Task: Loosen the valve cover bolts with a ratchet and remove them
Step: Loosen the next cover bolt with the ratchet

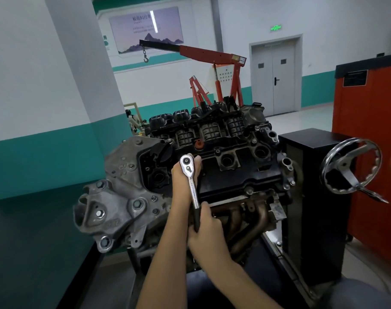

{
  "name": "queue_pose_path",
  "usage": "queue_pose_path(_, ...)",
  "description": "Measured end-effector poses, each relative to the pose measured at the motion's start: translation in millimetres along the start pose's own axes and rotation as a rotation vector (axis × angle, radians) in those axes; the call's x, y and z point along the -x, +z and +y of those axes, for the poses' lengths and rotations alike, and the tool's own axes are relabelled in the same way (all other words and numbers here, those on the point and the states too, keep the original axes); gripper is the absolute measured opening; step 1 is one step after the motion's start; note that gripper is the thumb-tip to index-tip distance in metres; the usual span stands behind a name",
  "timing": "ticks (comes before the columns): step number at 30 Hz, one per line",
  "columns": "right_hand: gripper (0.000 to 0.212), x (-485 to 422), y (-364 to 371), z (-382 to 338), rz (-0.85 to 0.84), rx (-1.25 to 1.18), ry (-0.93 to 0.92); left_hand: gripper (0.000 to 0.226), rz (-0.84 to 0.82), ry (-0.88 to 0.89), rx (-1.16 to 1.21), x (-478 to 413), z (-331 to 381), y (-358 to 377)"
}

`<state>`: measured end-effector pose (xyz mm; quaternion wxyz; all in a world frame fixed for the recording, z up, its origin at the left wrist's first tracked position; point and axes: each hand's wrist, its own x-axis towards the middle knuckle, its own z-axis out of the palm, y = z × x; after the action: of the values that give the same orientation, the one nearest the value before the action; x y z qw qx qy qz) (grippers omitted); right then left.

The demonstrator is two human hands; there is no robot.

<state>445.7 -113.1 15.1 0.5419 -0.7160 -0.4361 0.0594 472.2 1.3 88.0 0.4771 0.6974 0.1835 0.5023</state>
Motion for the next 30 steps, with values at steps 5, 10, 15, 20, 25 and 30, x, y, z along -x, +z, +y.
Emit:
queue_pose_path(5,0.033,-30,-83,24,-0.156,0.351,-0.112,0.053,-0.082,0.031,-0.058,-7,0,-4)
queue_pose_path(10,0.036,-103,-169,-1,-0.183,1.009,-0.411,0.024,-0.098,0.067,-0.071,-5,0,-4)
queue_pose_path(15,0.037,-75,-136,10,-0.079,0.925,-0.354,0.040,-0.031,0.034,0.003,-1,-6,-7)
queue_pose_path(20,0.036,-9,-45,20,-0.038,0.237,-0.046,0.048,0.007,0.027,-0.022,-4,-8,5)
queue_pose_path(25,0.042,-6,-17,12,-0.055,0.051,-0.017,0.055,0.018,0.020,-0.031,-6,-5,2)
queue_pose_path(30,0.040,-60,-127,27,-0.226,0.538,-0.212,0.046,-0.090,0.046,-0.076,-4,-2,-2)
